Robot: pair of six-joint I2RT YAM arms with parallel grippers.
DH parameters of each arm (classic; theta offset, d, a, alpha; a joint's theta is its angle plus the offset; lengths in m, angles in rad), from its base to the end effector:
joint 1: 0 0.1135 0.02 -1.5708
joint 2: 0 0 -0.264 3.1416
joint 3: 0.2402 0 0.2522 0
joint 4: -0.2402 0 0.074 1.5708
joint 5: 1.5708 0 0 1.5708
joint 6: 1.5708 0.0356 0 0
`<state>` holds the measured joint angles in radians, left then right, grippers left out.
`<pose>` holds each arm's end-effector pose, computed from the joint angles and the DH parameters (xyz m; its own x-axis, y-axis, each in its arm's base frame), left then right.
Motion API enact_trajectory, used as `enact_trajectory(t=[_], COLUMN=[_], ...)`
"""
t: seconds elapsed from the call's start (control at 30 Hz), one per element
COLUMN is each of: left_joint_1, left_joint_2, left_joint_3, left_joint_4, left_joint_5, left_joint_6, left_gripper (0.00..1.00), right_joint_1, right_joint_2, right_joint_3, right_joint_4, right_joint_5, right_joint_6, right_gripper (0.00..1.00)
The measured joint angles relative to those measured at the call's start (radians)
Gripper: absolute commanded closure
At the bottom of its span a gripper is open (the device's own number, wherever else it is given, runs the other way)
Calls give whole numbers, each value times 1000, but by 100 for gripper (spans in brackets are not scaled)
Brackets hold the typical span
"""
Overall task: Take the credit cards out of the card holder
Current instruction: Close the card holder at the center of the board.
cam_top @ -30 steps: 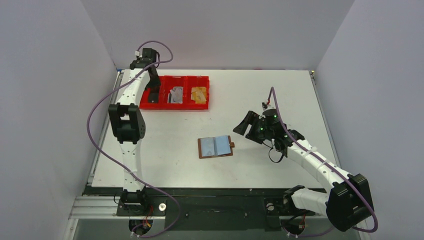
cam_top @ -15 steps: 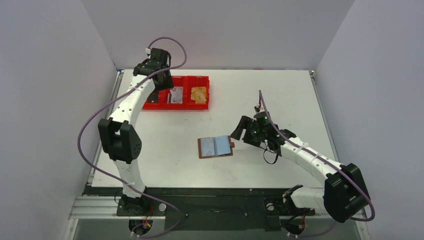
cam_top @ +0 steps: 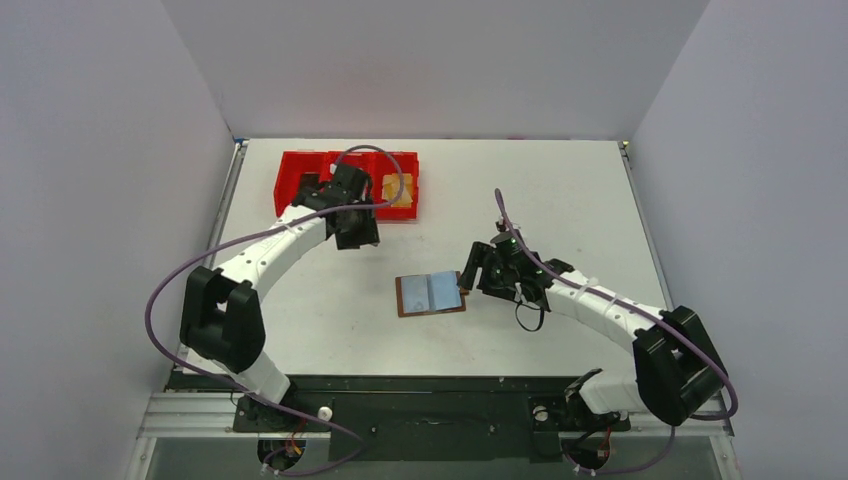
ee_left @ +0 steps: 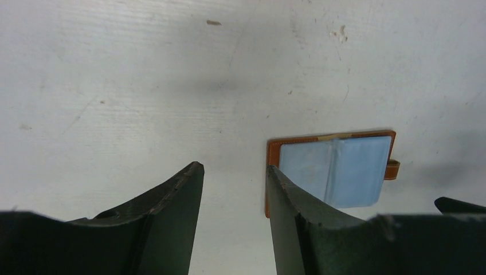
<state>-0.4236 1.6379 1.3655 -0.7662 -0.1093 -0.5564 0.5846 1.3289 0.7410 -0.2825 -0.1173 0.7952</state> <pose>0.3164 -0.1384 0.2745 -0.8562 -0.1898 -0.4805 -0.1107 0.9759 -0.1882 0.2182 0.1494 0.2003 -0.8827 0.2662 -0.3874 0.0275 0.8520 0.5228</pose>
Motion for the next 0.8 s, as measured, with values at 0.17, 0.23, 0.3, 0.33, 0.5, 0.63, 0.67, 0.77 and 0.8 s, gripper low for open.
enact_trajectory(t=[0.17, 0.23, 0.3, 0.33, 0.5, 0.63, 0.67, 0.77, 0.8], left_joint_1=[-36, -46, -55, -60, -73, -73, -73, -73, -73], left_joint_2=[-18, -24, -34, -39, -54, -54, -55, -56, -56], left_joint_3=[-118, -165, -216, -242, -351, -407, -418, -447, -454], left_joint_4=[58, 84, 111, 125, 197, 257, 271, 316, 329], left_joint_5=[42, 51, 66, 73, 136, 193, 207, 250, 261], left_joint_6=[-38, -51, -67, -74, -105, -124, -130, -147, -151], left_gripper=[58, 57, 58, 58, 57, 57, 57, 57, 57], right_joint_1=[16, 22, 26, 27, 40, 59, 63, 72, 75], right_joint_2=[32, 48, 68, 77, 127, 178, 193, 225, 233], right_joint_3=[1, 4, 6, 7, 21, 46, 55, 72, 76], right_joint_4=[2, 4, 8, 11, 18, 21, 20, 21, 21], right_joint_5=[17, 25, 29, 31, 41, 48, 50, 53, 53], right_joint_6=[-3, -5, -7, -8, -20, -28, -29, -33, -34], right_gripper=[33, 33, 33, 33, 33, 33, 33, 33, 33])
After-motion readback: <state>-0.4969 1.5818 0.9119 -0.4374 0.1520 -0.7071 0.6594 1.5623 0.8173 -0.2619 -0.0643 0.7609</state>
